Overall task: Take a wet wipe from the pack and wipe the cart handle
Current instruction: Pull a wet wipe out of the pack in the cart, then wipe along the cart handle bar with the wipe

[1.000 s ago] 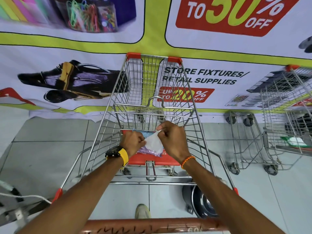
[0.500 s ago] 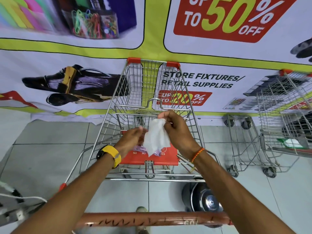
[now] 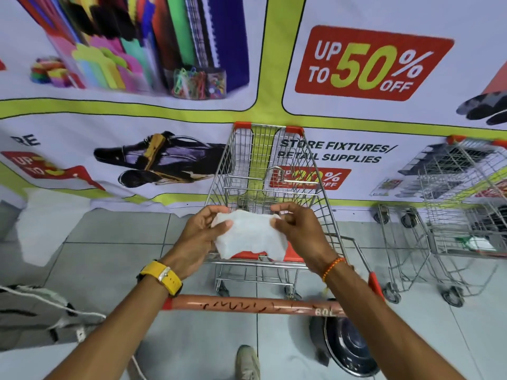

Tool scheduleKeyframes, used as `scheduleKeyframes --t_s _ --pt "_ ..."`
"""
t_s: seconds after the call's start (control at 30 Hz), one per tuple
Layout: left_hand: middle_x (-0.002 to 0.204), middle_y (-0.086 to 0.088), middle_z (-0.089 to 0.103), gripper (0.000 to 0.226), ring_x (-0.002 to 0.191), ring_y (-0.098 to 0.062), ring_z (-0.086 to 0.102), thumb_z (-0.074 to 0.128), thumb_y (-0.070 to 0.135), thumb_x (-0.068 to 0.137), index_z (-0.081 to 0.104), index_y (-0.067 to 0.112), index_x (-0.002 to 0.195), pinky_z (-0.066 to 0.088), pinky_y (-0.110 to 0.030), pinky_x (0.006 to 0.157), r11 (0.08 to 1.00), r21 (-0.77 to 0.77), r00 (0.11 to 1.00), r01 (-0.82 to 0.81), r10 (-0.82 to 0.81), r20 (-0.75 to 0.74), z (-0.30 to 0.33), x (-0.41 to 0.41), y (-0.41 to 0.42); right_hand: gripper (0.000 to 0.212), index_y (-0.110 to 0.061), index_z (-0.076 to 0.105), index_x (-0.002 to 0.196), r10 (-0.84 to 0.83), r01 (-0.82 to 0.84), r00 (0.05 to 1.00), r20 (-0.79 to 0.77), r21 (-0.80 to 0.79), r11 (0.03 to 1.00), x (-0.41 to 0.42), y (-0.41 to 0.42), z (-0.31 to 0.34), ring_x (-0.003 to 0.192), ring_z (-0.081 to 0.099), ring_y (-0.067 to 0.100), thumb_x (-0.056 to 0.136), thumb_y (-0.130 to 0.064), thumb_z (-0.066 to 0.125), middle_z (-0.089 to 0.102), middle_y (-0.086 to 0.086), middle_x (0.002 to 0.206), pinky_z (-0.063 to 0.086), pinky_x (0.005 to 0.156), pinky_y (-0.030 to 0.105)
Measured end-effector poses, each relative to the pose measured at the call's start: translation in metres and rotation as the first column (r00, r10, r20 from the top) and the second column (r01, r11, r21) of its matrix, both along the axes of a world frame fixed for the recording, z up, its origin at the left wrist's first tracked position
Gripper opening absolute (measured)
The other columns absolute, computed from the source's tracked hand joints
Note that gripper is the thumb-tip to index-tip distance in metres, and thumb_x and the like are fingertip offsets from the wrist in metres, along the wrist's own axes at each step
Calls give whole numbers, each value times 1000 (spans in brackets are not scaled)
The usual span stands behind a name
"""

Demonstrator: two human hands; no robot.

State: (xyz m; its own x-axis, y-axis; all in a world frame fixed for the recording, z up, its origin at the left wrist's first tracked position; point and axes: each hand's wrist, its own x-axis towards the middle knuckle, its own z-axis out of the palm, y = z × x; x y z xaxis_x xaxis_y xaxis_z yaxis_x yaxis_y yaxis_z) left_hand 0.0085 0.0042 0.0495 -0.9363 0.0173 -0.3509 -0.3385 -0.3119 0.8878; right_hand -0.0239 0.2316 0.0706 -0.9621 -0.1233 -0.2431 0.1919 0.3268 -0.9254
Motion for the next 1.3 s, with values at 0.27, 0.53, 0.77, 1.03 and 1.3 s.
scheduleKeyframes --t_s 0.27,0.53,0.77,1.03,1.3 --pt "86 -11 67 21 78 -20 60 70 16 84 63 -2 91 49 -26 62 960 -276 997 -48 28 -76 37 71 -16 16 -12 74 77 -84 90 995 -51 127 988 66 -21 27 72 71 22 92 -18 72 76 7 76 61 68 45" --pt "106 -14 69 36 83 -21 70 82 11 71 70 15 105 59 -34 63 957 -267 987 114 -79 139 29 114 -35 14 -30 66 81 111 -66 991 -73 459 886 119 -27 21 68 64 8 82 -16 69 66 -11 70 50 64 28" --pt "102 -4 71 47 72 -16 70 87 28 54 72 22 99 60 -36 72 788 -590 985 175 -142 102 2 123 -37 17 -23 67 105 219 -111 970 -105 609 786 131 -34 -1 103 66 24 90 -15 65 75 1 108 45 84 30" --pt "103 17 66 47 84 -6 69 73 53 51 63 40 95 55 -36 91 507 -825 947 250 -304 101 -4 119 -34 46 -11 62 118 353 28 874 -334 760 650 138 -45 -31 100 65 34 76 -10 81 67 10 116 58 85 46" --pt "98 5 76 30 87 -18 68 50 34 88 74 22 101 44 -21 75 295 -950 957 -103 -229 -175 -9 109 -51 28 -18 72 114 402 -107 795 -455 548 830 163 -91 -73 106 70 23 94 -25 54 75 1 119 50 95 34"
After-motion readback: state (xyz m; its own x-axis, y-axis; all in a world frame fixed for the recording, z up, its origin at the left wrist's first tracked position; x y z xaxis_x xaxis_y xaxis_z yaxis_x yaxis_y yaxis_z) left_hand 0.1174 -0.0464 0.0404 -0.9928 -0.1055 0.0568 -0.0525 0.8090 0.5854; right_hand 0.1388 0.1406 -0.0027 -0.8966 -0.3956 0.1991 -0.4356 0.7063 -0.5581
